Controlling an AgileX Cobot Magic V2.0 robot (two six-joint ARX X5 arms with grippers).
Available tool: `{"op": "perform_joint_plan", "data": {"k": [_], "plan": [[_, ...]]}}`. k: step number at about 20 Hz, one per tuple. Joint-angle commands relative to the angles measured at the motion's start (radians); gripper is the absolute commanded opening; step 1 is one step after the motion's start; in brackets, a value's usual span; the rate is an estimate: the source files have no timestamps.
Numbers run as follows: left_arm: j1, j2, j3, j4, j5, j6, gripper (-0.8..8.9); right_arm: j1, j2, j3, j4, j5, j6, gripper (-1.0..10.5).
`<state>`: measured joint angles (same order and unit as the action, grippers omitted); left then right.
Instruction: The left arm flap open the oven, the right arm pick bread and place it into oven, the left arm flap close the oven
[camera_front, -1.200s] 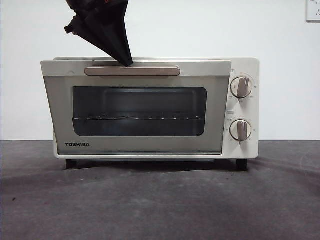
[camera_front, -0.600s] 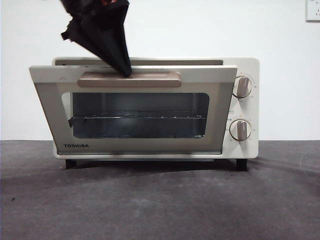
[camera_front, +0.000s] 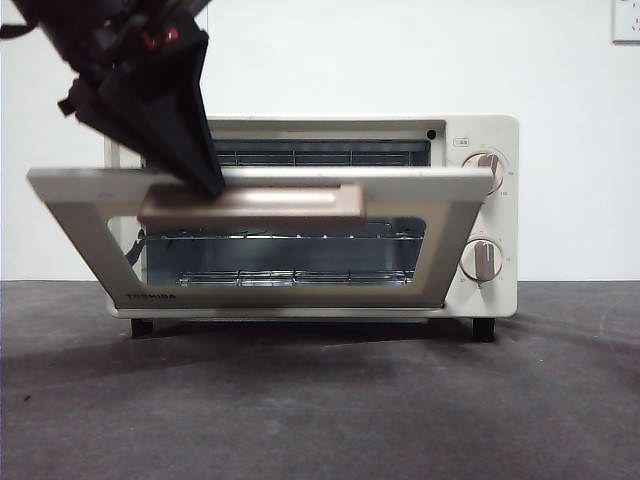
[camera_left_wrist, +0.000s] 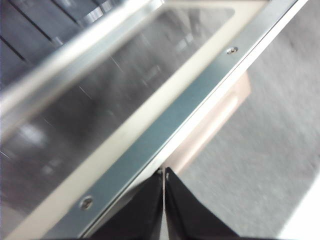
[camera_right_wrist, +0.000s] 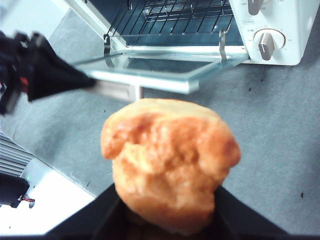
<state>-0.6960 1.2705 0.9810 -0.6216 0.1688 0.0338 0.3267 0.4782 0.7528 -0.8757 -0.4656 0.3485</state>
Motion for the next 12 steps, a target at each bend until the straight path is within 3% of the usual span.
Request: {"op": "perform_joint_plan", "data": {"k": [1,12], "plan": [[-0.027,0.013,-0.016,0.036,-0.008,-0.037,0.1,0.005,0.001,0.016,0.014,-0.003,-0.001,1.6],[-0.111,0.0,-0.034,0.036,-0.008,-0.085,0.1,0.005,0.001,0.016,0.007,-0.006,0.0,1.6]]}}
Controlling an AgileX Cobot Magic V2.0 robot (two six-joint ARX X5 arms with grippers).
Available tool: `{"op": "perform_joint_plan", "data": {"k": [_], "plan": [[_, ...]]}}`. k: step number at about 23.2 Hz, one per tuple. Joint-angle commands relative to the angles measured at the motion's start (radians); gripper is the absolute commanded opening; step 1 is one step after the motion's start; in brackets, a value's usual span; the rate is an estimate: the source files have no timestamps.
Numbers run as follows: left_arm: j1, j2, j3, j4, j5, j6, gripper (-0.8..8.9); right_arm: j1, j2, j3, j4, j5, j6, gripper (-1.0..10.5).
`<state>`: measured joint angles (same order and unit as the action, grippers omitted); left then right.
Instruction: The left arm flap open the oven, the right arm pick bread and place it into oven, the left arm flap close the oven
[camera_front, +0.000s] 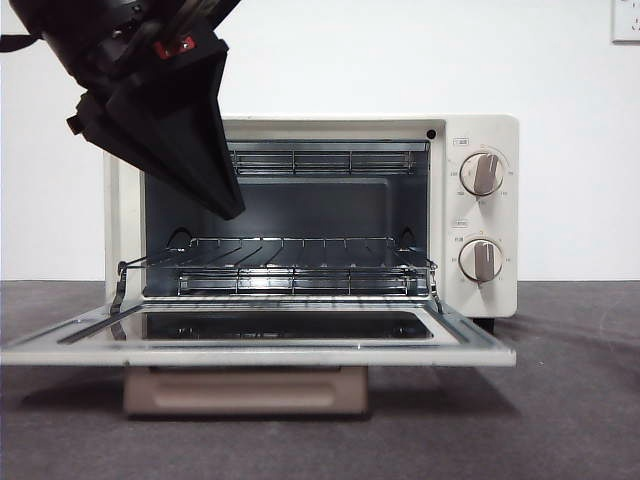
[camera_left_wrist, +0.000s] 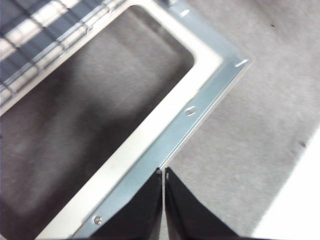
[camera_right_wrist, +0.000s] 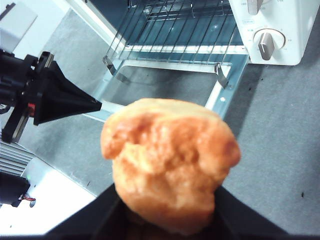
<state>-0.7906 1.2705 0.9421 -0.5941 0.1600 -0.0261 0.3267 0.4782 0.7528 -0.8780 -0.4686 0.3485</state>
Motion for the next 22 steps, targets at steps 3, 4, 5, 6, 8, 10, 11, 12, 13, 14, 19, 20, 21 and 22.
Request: {"op": "perform_joint_plan", "data": {"k": [3,4,5,6,8,10,11,12,13,14,19,20,21,22], "plan": [[-0.032,-0.074,0.005,0.006,0.001,-0.061,0.1,0.005,0.002,0.016,0.011,-0.017,0.002,1.6],[-0.035,-0.112,0.005,0.003,0.001,-0.075,0.1,0.005,0.003,0.016,0.012,-0.035,0.003,1.6],[-0.035,-0.15,0.005,-0.004,0.001,-0.087,0.1,0.005,0.004,0.016,0.014,-0.053,0.003,1.6],[-0.034,-0.199,0.005,-0.017,0.001,-0.1,0.1,0.005,0.007,0.016,0.021,-0.07,0.005,1.6],[-0.035,-0.291,0.005,-0.048,0.001,-0.112,0.1,0.005,0.021,0.016,0.04,-0.091,0.023,1.6],[-0.034,-0.382,0.005,-0.086,0.001,-0.118,0.1,0.012,0.052,0.016,0.088,-0.128,0.051,1.6],[-0.034,-0.419,0.005,-0.101,-0.001,-0.118,0.1,0.021,0.074,0.016,0.119,-0.14,0.07,1.6],[-0.034,-0.451,0.005,-0.112,-0.008,-0.119,0.1,0.031,0.092,0.016,0.142,-0.142,0.084,1.6],[-0.034,-0.474,0.005,-0.118,-0.016,-0.121,0.1,0.041,0.108,0.016,0.162,-0.142,0.095,1.6],[-0.034,-0.496,0.005,-0.122,-0.026,-0.123,0.1,0.054,0.126,0.016,0.181,-0.142,0.103,1.6],[-0.034,-0.612,0.005,-0.15,-0.083,-0.148,0.1,0.163,0.27,0.016,0.311,-0.129,0.161,1.6],[-0.034,-0.629,0.005,-0.158,-0.093,-0.152,0.1,0.185,0.299,0.016,0.34,-0.121,0.175,1.6],[-0.034,-0.652,0.005,-0.171,-0.109,-0.154,0.1,0.216,0.339,0.016,0.381,-0.103,0.198,1.6],[-0.034,-0.667,0.005,-0.181,-0.118,-0.155,0.1,0.238,0.369,0.016,0.414,-0.088,0.215,1.6]]}}
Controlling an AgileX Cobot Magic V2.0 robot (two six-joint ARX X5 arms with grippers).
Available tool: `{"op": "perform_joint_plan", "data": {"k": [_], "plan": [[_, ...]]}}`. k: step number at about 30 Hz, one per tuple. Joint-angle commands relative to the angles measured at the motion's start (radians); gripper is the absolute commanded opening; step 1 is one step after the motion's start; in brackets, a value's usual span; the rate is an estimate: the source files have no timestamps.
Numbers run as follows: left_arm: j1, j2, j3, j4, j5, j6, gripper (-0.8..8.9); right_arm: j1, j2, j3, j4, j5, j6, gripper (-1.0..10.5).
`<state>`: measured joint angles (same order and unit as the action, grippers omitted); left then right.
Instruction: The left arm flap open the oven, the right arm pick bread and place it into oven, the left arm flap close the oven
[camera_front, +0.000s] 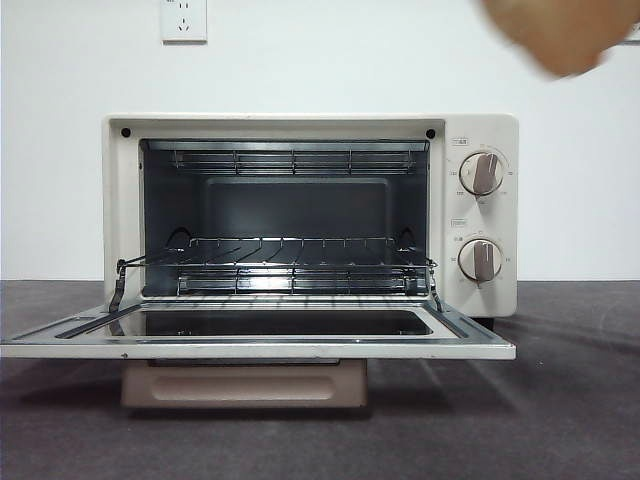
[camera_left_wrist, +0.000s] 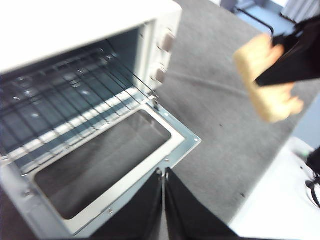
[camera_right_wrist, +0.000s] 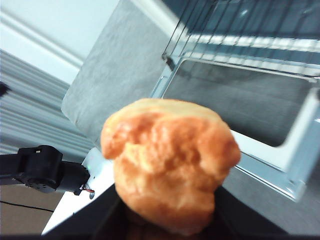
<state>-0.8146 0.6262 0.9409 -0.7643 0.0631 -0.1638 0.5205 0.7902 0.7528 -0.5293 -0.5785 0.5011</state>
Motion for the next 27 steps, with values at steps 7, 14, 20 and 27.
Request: {"op": "perform_joint_plan", "data": {"k": [7,14,20,27], "plan": [[-0.01,-0.108,0.006,-0.106,-0.047,-0.041,0.1,0.135,0.292,0.021,0.333,0.137,0.159,1.6],[-0.01,-0.131,0.006,-0.139,-0.047,-0.055,0.1,0.138,0.507,0.075,0.502,0.223,0.213,1.6],[-0.01,-0.131,0.006,-0.135,-0.047,-0.056,0.1,0.14,0.662,0.188,0.506,0.302,0.214,1.6],[-0.01,-0.131,0.006,-0.141,-0.047,-0.066,0.1,0.144,0.786,0.33,0.437,0.408,0.232,1.6]]}}
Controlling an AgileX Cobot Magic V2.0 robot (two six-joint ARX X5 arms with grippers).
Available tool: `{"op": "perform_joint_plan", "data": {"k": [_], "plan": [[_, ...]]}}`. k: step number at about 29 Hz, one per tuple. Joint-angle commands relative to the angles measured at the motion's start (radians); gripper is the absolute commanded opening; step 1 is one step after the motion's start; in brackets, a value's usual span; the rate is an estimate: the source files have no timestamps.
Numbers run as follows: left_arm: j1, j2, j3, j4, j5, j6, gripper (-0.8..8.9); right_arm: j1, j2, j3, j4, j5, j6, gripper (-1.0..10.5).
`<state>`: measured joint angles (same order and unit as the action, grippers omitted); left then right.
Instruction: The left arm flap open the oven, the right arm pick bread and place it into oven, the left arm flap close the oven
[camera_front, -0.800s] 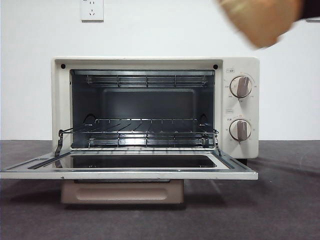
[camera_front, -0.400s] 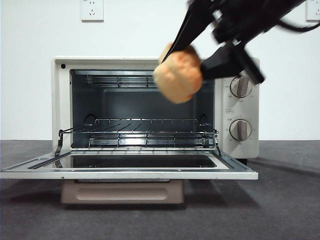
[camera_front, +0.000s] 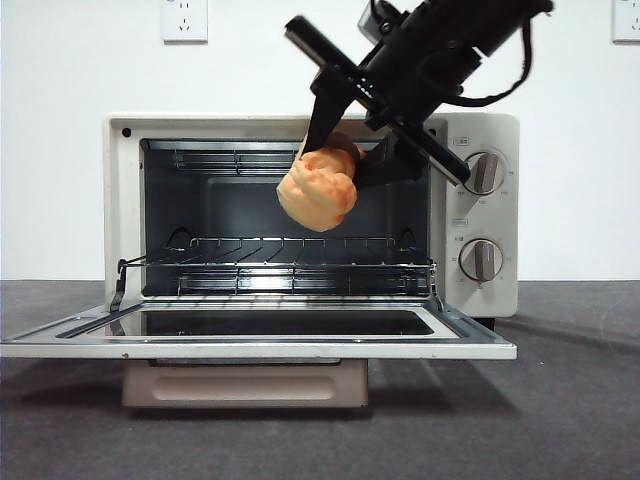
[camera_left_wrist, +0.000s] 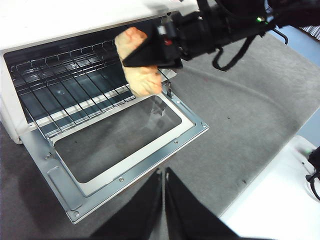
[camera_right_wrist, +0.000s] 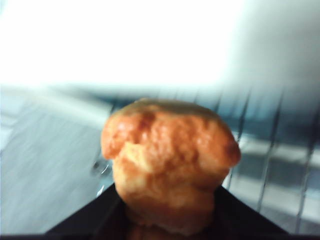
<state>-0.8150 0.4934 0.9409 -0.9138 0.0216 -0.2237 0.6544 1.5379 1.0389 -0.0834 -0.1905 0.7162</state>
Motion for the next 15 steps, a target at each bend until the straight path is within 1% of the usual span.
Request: {"op": "perform_joint_plan", "data": {"k": [1,6,15], "plan": [[-0.01,0.002,0.006,0.008,-0.005,-0.006,0.1,0.01,0.048,0.056,-0.014,0.036,0.017,1.6],[-0.01,0.002,0.006,0.008,-0.005,-0.006,0.1,0.011,0.091,0.1,-0.031,0.109,0.028,1.6],[-0.01,0.002,0.006,0.009,-0.004,-0.005,0.1,0.016,0.109,0.101,-0.031,0.218,0.034,1.6]]}}
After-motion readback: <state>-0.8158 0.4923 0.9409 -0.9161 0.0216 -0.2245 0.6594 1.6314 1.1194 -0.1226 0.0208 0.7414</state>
